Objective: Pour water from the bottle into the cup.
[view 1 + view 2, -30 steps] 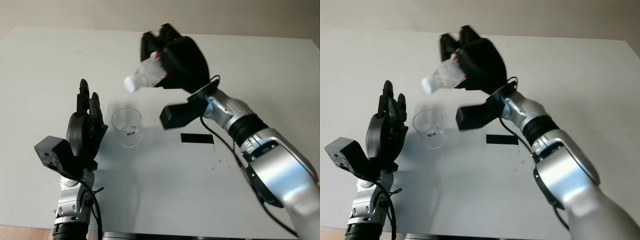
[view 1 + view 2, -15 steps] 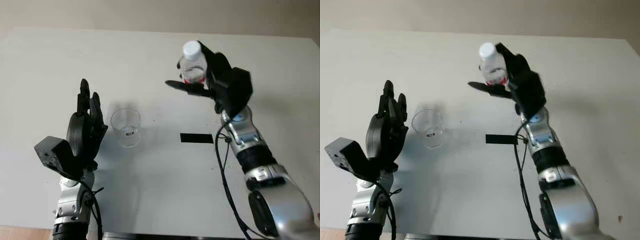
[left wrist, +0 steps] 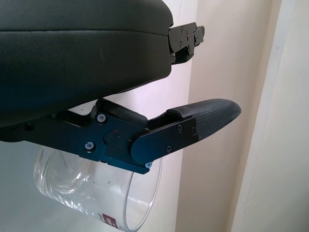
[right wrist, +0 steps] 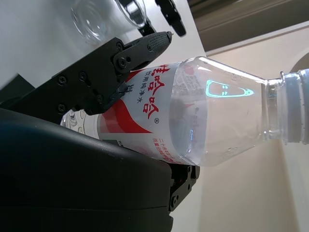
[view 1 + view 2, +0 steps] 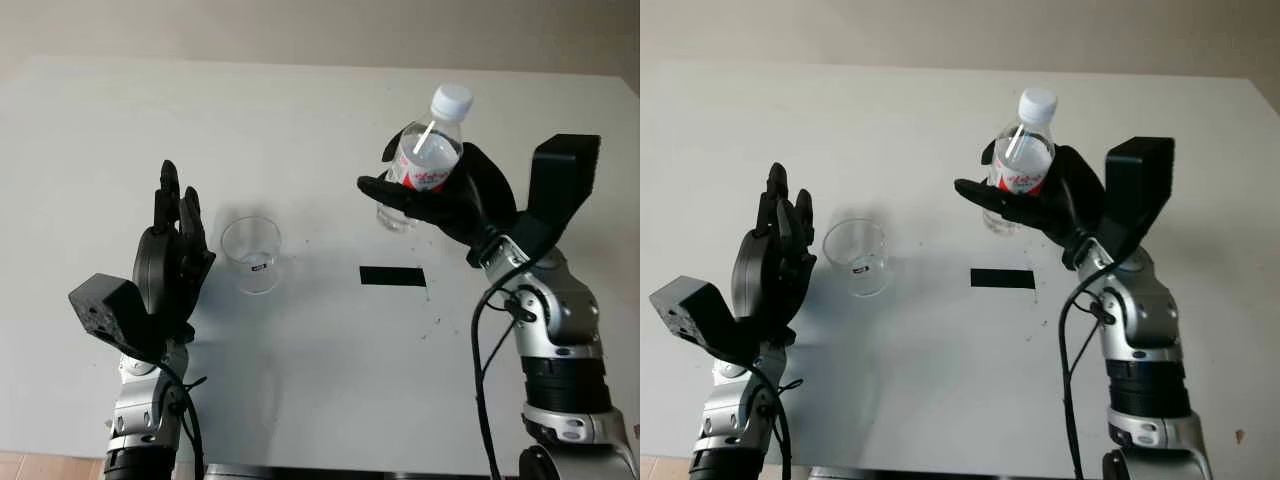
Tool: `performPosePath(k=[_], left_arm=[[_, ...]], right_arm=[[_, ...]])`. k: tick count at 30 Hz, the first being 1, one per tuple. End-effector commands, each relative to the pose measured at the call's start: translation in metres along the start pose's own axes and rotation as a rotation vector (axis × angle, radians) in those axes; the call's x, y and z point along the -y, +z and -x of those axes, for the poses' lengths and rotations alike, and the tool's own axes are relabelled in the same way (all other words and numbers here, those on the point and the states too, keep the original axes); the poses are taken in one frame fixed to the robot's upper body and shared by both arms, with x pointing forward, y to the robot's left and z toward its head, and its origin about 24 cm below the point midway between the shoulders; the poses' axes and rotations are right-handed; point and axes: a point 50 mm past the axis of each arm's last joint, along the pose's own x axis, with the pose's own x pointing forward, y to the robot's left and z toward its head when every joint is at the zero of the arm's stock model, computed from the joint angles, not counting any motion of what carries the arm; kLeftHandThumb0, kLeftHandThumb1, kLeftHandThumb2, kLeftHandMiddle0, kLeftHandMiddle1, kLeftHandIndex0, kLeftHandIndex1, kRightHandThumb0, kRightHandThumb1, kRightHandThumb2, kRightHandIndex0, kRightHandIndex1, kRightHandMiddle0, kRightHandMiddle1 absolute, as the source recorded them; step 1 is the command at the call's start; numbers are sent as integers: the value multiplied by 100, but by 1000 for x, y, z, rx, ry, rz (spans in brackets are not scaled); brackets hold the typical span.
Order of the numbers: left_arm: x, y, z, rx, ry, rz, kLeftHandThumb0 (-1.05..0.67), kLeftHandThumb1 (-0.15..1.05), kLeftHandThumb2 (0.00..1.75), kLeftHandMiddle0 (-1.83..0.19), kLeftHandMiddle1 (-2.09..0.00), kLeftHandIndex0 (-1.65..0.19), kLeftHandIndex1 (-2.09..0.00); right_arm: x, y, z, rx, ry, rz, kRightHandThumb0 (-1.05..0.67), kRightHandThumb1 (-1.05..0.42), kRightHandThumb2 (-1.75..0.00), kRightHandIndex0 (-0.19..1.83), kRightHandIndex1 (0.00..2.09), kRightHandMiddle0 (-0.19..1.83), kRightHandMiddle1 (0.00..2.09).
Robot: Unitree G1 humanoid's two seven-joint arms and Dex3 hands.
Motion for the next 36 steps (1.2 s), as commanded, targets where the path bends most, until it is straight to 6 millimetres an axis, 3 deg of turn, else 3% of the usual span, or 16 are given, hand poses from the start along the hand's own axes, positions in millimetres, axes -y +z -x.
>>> performPosePath(k=[1, 12, 36], left_arm=[[-3, 1, 2, 8, 2, -7, -77, 105, 75, 13, -5, 18, -5], [-5, 1, 5, 7, 12, -18, -77, 105, 75, 12, -5, 17, -5], [-7, 4, 7, 5, 14, -21, -75, 105, 74, 11, -5, 15, -6]], right_arm=[[-3, -1, 4, 9, 3, -14, -30, -105, -27, 128, 209, 75, 209], [-8, -33, 4, -123, 10, 13, -30, -105, -27, 146, 209, 90, 209], [-4, -49, 5, -191, -25, 79, -28, -105, -26, 141, 209, 88, 209]])
